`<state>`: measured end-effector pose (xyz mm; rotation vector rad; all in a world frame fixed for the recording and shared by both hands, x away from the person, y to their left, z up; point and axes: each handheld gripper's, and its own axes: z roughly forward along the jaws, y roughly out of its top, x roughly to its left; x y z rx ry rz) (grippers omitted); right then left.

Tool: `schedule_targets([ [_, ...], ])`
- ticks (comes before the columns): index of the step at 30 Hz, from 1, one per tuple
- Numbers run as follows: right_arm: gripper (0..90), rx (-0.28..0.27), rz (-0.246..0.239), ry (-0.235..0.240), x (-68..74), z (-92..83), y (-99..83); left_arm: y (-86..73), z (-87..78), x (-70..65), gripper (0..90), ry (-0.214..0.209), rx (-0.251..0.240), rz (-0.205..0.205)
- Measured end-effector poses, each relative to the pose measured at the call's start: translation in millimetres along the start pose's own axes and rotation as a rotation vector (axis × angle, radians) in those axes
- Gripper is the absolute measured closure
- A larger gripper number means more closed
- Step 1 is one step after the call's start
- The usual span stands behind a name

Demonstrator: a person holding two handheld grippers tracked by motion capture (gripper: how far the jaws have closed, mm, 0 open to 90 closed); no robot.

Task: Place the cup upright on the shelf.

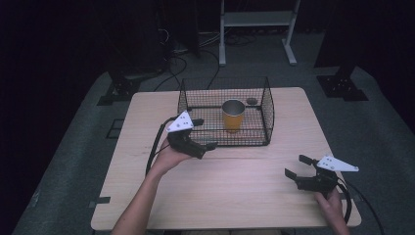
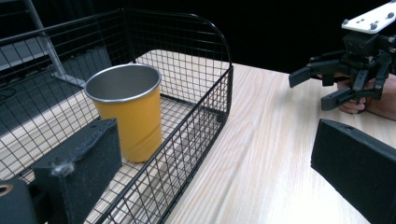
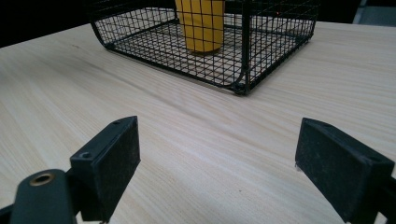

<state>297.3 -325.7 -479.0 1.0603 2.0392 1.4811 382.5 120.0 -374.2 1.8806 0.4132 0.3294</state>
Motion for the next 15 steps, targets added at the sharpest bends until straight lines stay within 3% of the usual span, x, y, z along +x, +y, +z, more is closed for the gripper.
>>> schedule_targets([
  [15, 12.9, 0.000, 0.000, 0.000, 0.0, 0.0, 0.0, -13.8, -9.8, -15.6, 1.3, 0.003, -0.005, -0.002],
])
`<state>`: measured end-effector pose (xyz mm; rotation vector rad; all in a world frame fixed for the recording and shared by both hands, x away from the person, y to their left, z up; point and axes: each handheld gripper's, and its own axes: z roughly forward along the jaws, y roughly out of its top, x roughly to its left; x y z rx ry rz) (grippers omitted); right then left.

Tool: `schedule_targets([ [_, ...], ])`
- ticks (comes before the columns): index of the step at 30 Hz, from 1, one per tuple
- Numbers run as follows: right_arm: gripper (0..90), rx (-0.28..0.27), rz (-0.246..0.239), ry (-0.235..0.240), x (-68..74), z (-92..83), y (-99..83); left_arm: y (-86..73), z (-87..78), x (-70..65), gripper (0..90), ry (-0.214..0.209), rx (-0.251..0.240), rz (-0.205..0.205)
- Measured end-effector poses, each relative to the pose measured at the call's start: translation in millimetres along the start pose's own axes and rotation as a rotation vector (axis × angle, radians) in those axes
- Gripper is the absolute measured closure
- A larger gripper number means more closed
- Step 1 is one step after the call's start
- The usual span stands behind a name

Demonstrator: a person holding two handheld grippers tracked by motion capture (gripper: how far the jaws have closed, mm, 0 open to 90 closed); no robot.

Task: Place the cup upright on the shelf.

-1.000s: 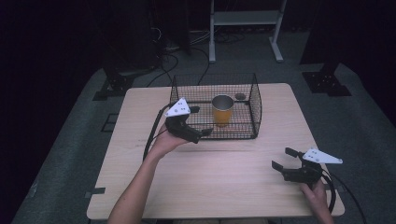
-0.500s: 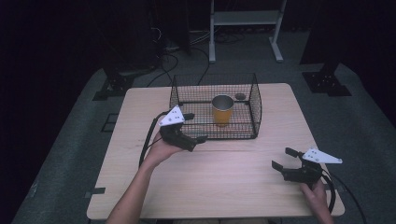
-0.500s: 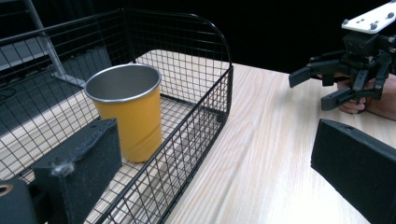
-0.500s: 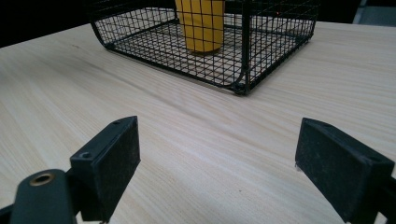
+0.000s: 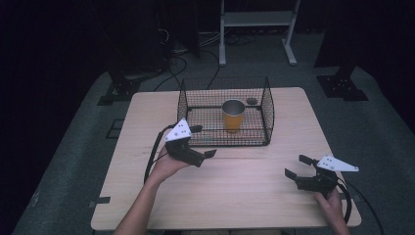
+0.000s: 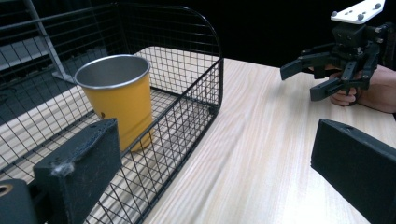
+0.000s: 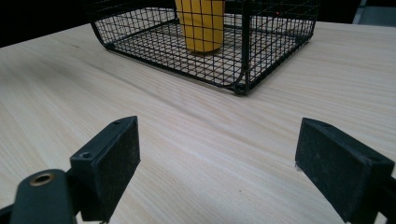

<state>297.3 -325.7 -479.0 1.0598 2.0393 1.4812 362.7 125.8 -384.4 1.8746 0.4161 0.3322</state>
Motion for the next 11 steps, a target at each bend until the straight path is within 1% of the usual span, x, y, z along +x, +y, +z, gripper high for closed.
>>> schedule_targets([
  [1, 12.9, 0.000, 0.001, 0.000, -0.1, 0.0, 0.0, -1.5, -1.0, -0.8, 1.4, 0.001, -0.006, -0.007],
  [4, 12.9, 0.000, 0.001, 0.000, -0.1, 0.0, 0.0, -4.5, -3.1, -2.4, 1.3, 0.007, -0.005, -0.009],
  [6, 12.9, 0.000, 0.001, 0.000, -0.3, -0.1, 0.0, -8.0, -5.6, -4.6, 1.3, 0.004, -0.016, -0.020],
  [10, 12.9, -0.001, 0.002, 0.005, -0.3, 0.0, -0.1, -16.2, -12.0, -11.5, 1.4, 0.026, -0.038, -0.028],
  [11, 12.9, -0.001, 0.002, 0.005, -0.3, 0.0, -0.1, -18.7, -13.2, -13.0, 1.4, 0.026, -0.045, -0.039],
])
